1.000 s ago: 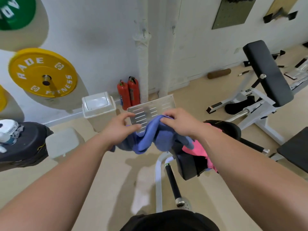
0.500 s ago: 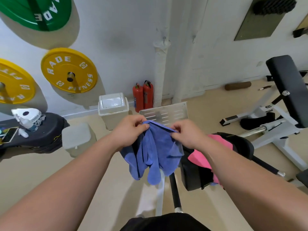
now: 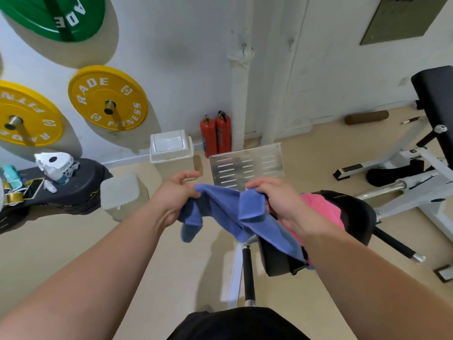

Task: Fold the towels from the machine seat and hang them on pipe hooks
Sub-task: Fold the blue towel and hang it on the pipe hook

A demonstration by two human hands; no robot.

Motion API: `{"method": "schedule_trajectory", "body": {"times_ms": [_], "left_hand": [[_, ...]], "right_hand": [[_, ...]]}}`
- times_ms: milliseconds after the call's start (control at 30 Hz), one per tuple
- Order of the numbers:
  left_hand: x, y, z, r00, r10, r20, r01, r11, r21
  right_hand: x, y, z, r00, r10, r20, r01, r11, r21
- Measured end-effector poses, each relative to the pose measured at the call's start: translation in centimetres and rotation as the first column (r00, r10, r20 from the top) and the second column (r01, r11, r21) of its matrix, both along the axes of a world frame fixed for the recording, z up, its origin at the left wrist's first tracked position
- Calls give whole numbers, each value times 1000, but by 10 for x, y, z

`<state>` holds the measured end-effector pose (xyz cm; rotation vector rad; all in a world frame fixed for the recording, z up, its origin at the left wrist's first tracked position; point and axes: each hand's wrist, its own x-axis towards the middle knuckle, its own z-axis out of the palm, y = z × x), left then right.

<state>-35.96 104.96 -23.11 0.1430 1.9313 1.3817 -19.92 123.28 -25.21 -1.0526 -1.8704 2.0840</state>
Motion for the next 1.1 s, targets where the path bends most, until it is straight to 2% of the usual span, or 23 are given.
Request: {"method": "schedule_trajectory", "body": {"times_ms": [67, 100, 167, 233, 300, 400, 600, 700, 800, 867, 967, 1100], "left_hand": [[13, 8, -2, 996, 46, 82, -55, 992, 110], [18, 11, -2, 990, 62, 128, -82, 985, 154], [27, 17, -1, 977, 65, 202, -110, 969, 220], [35, 22, 1, 968, 44, 249, -113, 956, 269], [43, 25, 3, 964, -8, 266, -78, 947, 311], [52, 23, 3, 961, -58, 271, -42, 936, 351], [62, 23, 2, 970, -7, 243, -88, 921, 379], [60, 27, 1, 982, 43, 186, -107, 932, 347], [54, 30, 3, 980, 96, 173, -147, 937, 316], [53, 32, 7, 979, 68, 191, -131, 931, 341], [54, 35, 13, 975, -13, 224, -83, 907, 413], [54, 34, 20, 955, -55, 290, -105, 856, 506]], "right_hand": [[0, -11, 6, 992, 92, -84, -104, 983, -150], [1, -16, 10, 980, 167, -111, -183, 971, -156], [1, -23, 10, 940, 326, -103, -331, 943, -34], [-1, -29, 6, 925, 379, -21, -373, 917, 140], [-2, -32, 2, 940, 341, 18, -336, 915, 222], [0, -32, 1, 964, 266, -19, -250, 928, 276], [-4, -32, -5, 988, 143, -53, -115, 927, 357], [-5, -32, -6, 991, 110, -77, -68, 904, 421], [-2, -30, -3, 988, 142, -62, -85, 830, 552], [0, -28, 2, 987, 147, -63, -79, 792, 605], [1, -24, 6, 985, 130, -114, -36, 798, 602], [2, -21, 8, 978, 143, -152, -36, 835, 550]]}}
